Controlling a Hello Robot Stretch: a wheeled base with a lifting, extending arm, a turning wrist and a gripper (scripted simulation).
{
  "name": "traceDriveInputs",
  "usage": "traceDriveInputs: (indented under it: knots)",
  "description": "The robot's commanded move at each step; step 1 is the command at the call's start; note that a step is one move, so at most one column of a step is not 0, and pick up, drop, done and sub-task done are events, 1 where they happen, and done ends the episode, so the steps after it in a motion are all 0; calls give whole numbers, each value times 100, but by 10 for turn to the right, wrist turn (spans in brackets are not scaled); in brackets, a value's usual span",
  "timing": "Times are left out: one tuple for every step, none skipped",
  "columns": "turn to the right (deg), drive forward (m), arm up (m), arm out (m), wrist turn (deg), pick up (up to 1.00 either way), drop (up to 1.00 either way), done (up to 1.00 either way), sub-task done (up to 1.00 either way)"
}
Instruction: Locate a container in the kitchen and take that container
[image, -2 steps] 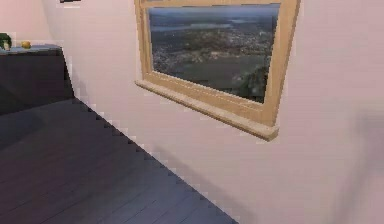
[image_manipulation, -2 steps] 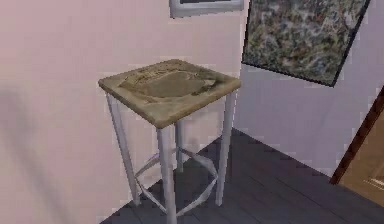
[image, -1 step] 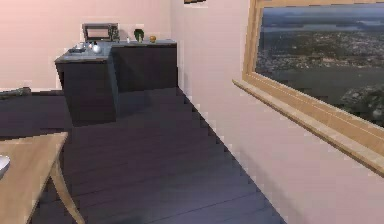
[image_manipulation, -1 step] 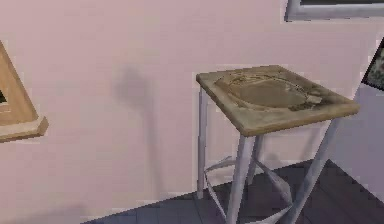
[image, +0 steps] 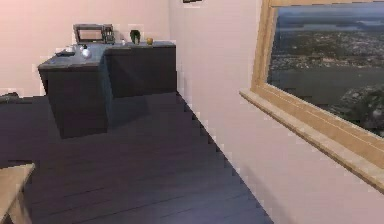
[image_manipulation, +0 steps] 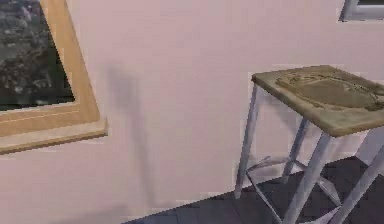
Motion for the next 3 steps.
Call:
traceDriveInputs:
  knots:
    - [-450, 0, 0, 0, 0, 0, 0, 0, 0]
    - [-450, 0, 0, 0, 0, 0, 0, 0, 0]
    - [-450, 0, 0, 0, 0, 0, 0, 0, 0]
